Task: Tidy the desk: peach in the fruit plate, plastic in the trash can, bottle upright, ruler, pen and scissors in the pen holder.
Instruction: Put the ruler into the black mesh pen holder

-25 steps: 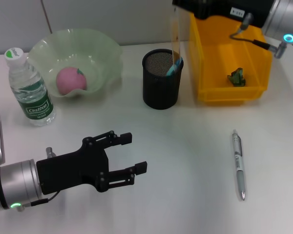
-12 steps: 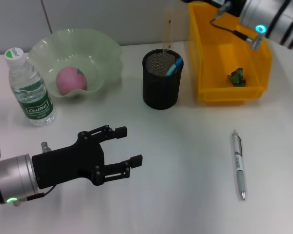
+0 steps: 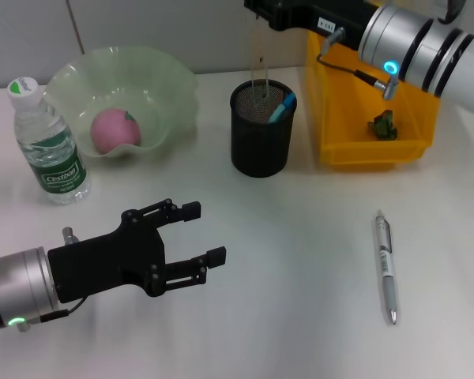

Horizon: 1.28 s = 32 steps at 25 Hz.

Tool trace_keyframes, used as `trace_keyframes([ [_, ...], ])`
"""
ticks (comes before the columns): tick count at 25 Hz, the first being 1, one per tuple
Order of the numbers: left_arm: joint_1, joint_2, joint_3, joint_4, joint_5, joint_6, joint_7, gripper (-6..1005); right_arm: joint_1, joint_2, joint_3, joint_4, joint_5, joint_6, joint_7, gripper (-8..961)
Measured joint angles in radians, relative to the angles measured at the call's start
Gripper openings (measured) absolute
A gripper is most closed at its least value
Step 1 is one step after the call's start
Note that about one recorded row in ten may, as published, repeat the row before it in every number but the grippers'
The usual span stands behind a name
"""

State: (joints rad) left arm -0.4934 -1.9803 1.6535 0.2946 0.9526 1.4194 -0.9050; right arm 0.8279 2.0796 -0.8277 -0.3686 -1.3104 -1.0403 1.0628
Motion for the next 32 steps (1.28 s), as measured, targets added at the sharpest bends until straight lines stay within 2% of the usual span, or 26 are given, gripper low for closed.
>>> trace_keyframes([
  [16,0.018,0.006,0.0,0.002,0.0,0.01,-0.003,799,0.041,0.007,-0.006,0.125,0.024,0.091,-0.097,383],
  [32,0.033,0.004,0.0,-0.002,0.0,0.016,-0.01,798,0.036,0.006,-0.01,0.134,0.012,0.103,-0.102,397],
])
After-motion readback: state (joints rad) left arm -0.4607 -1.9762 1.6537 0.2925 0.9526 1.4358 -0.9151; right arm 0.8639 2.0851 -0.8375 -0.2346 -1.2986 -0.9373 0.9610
